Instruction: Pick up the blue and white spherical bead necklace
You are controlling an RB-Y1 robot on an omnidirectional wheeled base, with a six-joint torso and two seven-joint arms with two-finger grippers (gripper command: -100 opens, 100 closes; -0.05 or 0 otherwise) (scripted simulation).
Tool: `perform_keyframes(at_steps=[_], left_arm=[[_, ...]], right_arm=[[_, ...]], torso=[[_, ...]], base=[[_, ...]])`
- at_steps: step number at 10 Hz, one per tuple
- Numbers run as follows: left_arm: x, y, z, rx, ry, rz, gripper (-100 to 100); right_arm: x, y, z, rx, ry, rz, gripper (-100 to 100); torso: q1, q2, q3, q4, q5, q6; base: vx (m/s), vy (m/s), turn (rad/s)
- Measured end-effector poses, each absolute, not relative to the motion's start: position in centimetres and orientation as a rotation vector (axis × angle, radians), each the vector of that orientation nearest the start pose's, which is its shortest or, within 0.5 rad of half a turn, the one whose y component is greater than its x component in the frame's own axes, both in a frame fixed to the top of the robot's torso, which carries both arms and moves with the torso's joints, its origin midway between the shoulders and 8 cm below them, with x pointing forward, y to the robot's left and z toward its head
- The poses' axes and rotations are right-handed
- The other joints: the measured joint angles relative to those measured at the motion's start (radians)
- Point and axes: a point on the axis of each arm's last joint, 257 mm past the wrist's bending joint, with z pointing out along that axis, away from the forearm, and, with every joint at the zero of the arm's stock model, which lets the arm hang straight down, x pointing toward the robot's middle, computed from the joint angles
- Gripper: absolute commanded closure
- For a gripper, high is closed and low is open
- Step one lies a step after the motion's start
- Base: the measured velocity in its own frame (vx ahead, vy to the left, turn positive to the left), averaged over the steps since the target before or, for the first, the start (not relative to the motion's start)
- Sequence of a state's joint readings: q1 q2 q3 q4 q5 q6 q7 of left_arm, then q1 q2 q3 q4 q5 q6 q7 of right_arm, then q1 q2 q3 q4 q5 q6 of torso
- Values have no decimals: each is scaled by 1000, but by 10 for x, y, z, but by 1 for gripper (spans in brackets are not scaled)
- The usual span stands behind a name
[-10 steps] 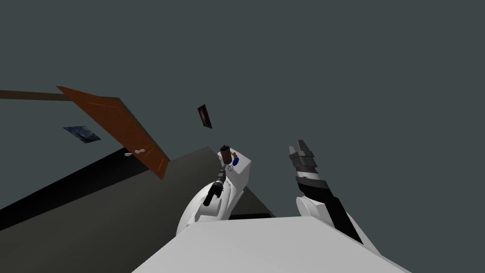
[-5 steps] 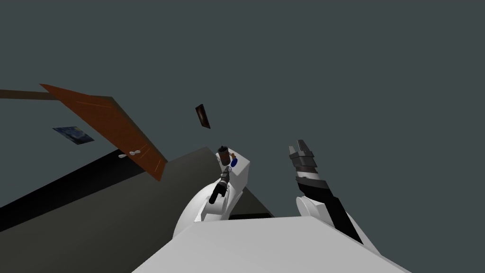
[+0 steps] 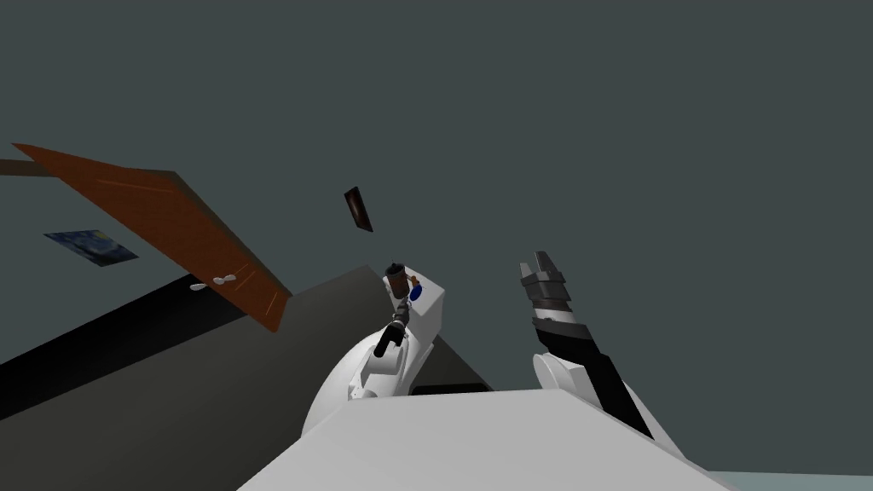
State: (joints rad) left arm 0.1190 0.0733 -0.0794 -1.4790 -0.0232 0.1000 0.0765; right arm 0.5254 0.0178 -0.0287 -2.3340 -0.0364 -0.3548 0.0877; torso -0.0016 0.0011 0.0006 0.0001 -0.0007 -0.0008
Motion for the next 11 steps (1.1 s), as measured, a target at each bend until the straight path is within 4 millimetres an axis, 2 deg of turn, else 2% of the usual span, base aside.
perform_keyframes(at_steps=[4,5,6,10,11], left_arm=[[488,227,-358,-1406,1458,-1054,100],[489,227,-357,-1405,1458,-1054,0],[488,227,-358,-1406,1458,-1054,100],[468,201,-356,-1389,1485,-1068,100],[467,200,-355,-1388,1486,-1067,0]], right_arm=[[352,-300,12,745,677,1182,0],[352,-300,12,745,677,1182,0],[352,-300,12,745,677,1182,0],[352,-300,12,745,677,1181,0],[352,-300,12,745,677,1182,0]], torso=[[0,-3,-2,-1,0,2],[0,-3,-2,-1,0,2],[0,-3,-2,-1,0,2],[3,-4,-3,-1,1,1],[2,-4,-3,-1,1,2]], base=[[0,0,3],[0,0,0],[6,25,88],[16,39,64],[0,0,0]])
